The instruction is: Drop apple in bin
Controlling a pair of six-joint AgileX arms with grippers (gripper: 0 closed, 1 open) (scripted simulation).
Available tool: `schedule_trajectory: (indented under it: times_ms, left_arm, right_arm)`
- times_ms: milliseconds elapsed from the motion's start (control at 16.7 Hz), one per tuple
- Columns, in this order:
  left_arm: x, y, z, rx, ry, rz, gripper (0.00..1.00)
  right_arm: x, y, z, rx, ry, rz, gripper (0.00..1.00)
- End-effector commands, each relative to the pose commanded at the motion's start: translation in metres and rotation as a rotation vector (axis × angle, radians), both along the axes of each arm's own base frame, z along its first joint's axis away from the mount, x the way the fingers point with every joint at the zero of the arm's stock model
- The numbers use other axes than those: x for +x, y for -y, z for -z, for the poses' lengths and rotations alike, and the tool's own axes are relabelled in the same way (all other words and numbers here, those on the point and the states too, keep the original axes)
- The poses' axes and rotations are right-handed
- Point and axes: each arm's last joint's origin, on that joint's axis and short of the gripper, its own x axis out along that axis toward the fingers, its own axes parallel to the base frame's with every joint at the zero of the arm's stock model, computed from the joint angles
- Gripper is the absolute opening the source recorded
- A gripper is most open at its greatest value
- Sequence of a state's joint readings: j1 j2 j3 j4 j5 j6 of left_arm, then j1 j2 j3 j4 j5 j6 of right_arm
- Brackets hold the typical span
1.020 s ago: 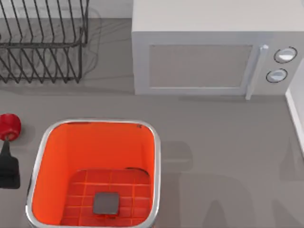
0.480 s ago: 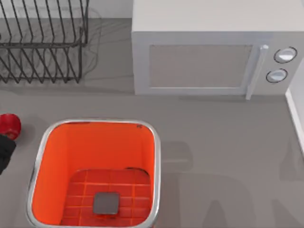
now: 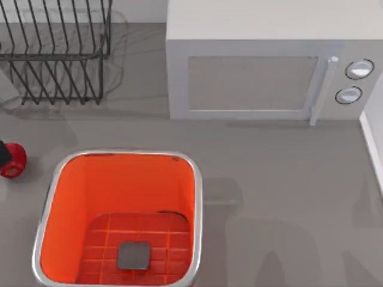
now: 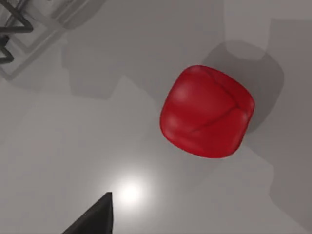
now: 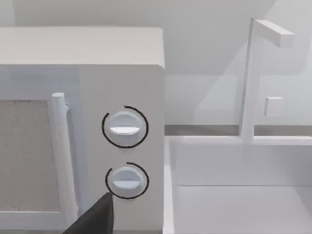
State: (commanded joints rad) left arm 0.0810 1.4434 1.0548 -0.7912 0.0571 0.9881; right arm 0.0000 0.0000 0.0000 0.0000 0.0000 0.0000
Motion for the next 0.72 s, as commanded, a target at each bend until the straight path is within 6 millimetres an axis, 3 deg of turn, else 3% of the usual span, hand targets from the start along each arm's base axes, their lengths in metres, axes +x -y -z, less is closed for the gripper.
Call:
schedule_trajectory:
  times_ms: [360, 720]
  left_arm:
    - [0.065, -0.013, 0.029, 0.022, -0.246, 0.209, 1.00]
    - [0.096, -0.022, 0.053, 0.009, -0.365, 0.320, 1.00]
  right_arm:
    - [0.000, 0.000, 0.000, 0.000, 0.000, 0.000, 1.00]
    - [0.000, 0.000, 0.000, 0.000, 0.000, 0.000, 1.00]
